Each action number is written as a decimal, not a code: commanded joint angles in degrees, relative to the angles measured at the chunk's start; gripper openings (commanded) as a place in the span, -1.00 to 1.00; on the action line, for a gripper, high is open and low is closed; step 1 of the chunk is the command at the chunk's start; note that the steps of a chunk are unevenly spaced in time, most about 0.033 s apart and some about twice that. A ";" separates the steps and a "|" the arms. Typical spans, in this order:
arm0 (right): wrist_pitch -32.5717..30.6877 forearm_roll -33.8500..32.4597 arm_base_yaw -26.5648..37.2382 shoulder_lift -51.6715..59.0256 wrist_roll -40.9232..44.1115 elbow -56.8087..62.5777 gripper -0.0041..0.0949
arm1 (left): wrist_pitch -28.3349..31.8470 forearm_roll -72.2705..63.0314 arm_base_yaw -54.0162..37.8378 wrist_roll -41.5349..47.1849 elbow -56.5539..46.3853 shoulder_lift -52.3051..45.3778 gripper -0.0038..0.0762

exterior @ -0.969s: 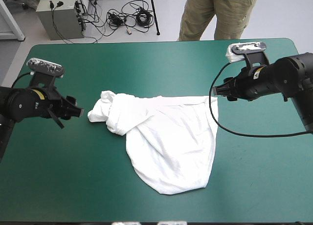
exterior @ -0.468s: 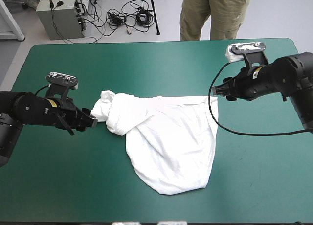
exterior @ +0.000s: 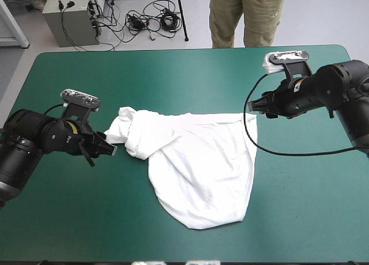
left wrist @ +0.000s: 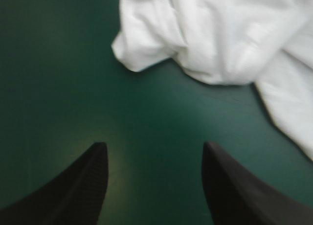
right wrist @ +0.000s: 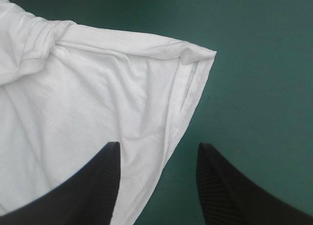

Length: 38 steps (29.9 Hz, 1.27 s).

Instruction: Fold the cloth

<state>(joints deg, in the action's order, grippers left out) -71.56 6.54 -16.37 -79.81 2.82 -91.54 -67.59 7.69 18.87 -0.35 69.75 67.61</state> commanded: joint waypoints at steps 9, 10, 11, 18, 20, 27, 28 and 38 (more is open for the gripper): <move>0.13 0.00 0.19 1.58 0.38 -1.79 -0.02 | 14.00 -6.96 -10.10 -4.35 1.63 15.55 0.12; 0.13 -0.23 0.19 1.49 0.38 -1.79 -0.02 | 14.95 -7.69 -10.81 -4.85 1.63 17.11 0.12; 0.13 -0.40 0.19 1.49 0.53 -1.79 -0.02 | 15.15 -8.02 -11.36 -5.96 1.63 18.74 0.12; 0.25 -0.46 0.19 1.49 0.89 -1.79 -0.02 | 18.49 -8.16 -11.75 -8.62 1.63 28.69 0.12; 0.12 -0.30 0.19 1.49 1.04 -1.79 -0.02 | 20.38 -8.16 -11.75 -8.62 1.63 30.61 0.12; 0.12 2.15 0.19 1.49 1.04 -1.79 -0.02 | 23.25 -8.16 -11.75 -8.62 1.63 33.00 -0.16; 0.12 2.15 0.19 1.49 1.04 -1.79 -0.02 | 23.55 -8.16 -11.75 -8.62 1.63 33.00 -0.36; 0.04 0.56 -8.49 1.59 0.20 -1.79 -0.08 | 21.70 -7.69 -11.75 -9.71 1.63 33.00 -0.93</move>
<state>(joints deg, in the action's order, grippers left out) -71.56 8.16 -20.63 -79.85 2.54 -91.54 -46.51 -1.77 7.34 -9.84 70.31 102.00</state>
